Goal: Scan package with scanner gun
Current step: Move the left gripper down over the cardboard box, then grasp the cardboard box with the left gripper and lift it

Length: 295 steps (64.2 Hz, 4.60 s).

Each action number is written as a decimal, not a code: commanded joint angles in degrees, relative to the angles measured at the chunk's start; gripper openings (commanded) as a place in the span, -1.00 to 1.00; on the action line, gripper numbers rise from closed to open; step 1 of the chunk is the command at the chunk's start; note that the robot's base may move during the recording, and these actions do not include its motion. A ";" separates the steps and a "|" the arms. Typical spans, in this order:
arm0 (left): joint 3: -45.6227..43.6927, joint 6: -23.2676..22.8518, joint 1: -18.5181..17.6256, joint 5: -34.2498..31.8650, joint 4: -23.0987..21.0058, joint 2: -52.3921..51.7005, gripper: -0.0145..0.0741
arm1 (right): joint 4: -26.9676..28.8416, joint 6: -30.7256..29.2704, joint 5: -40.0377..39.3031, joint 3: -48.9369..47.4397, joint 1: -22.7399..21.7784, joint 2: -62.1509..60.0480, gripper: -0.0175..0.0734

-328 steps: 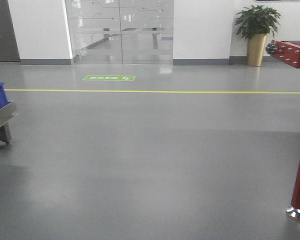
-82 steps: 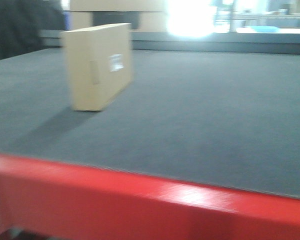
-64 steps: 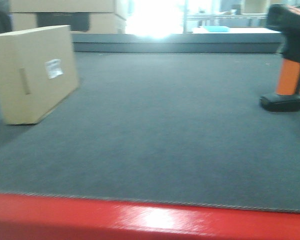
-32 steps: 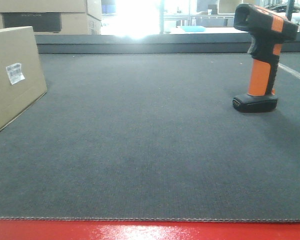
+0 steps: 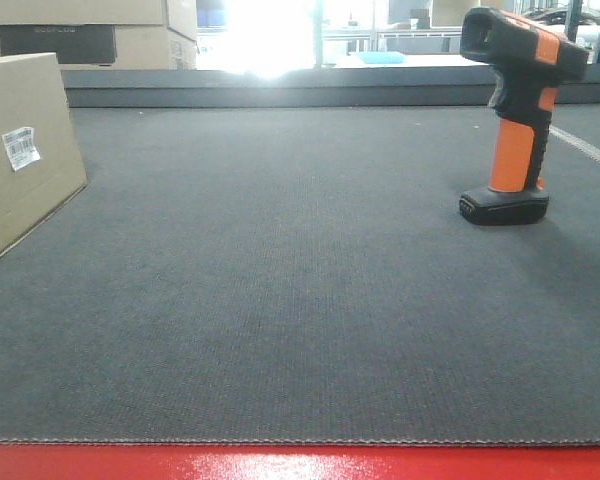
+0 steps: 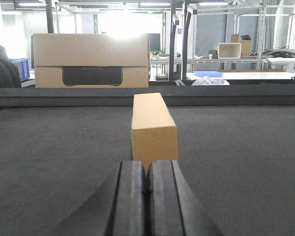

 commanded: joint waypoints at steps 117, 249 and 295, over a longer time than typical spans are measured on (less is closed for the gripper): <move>-36.46 -0.41 -0.38 20.59 -6.39 13.24 -0.22 | 0.26 0.00 5.92 -34.38 0.13 17.75 -0.29; -96.92 0.03 0.34 67.80 2.95 103.34 0.37 | -0.79 0.00 4.92 -35.59 7.75 32.66 0.64; -96.92 7.46 0.34 72.25 -22.21 96.91 -0.92 | -0.79 0.00 5.53 -35.26 7.75 32.66 0.64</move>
